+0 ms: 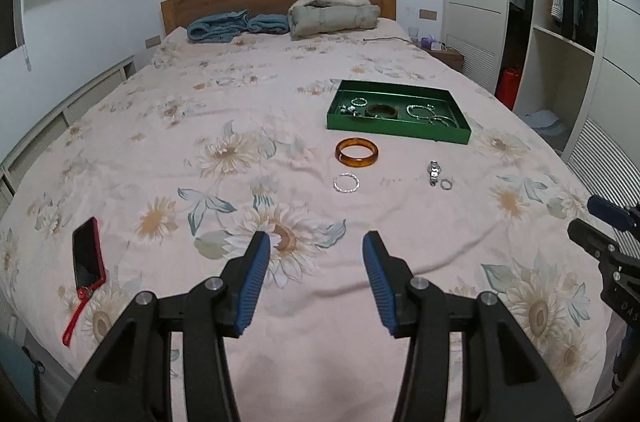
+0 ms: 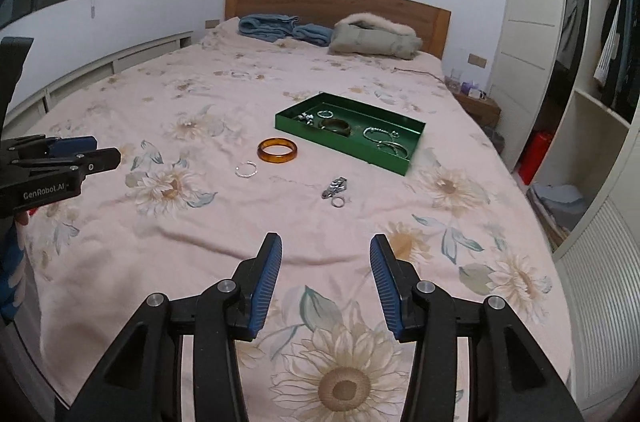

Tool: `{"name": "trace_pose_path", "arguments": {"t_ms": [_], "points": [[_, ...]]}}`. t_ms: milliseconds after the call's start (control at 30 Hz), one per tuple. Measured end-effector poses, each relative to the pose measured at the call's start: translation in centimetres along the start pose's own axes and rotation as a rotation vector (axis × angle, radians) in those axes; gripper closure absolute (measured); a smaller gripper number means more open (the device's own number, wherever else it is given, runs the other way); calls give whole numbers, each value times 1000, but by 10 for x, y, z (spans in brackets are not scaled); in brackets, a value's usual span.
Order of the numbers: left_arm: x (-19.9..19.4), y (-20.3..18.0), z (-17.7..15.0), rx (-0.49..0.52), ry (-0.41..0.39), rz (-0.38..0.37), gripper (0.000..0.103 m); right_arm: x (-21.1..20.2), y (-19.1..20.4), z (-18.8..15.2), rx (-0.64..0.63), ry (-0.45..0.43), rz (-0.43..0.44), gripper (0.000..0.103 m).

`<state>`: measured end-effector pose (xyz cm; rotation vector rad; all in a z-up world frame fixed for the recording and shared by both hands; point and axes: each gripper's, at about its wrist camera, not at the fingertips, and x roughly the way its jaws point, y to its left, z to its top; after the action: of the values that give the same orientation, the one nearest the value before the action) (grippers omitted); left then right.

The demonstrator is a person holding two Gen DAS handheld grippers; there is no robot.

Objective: Organize jewelry
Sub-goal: 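Grasp the second silver hoop with the left tool while the right tool grasps a ring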

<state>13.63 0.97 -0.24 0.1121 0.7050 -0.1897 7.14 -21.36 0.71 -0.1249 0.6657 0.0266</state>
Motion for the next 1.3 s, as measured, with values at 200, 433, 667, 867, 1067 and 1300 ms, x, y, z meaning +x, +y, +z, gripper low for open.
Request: {"name": "trace_pose_path", "arguments": {"t_ms": [200, 433, 667, 867, 1067, 1300], "points": [[19, -1, 3, -20, 18, -13, 57, 5, -3, 2, -19, -7, -25, 57], [52, -9, 13, 2, 20, -43, 48, 33, -9, 7, -27, 25, -27, 57], [100, -16, 27, 14, 46, -79, 47, 78, -19, 13, -8, 70, -12, 57], [153, -16, 33, 18, 94, -85, 47, 132, -34, 20, 44, 108, 76, 57], [209, -12, 33, 13, 152, -97, 47, 204, -49, 22, 88, 178, 188, 63], [253, -21, 38, 54, 172, -116, 47, 255, -50, 25, 99, 230, 271, 69]]}}
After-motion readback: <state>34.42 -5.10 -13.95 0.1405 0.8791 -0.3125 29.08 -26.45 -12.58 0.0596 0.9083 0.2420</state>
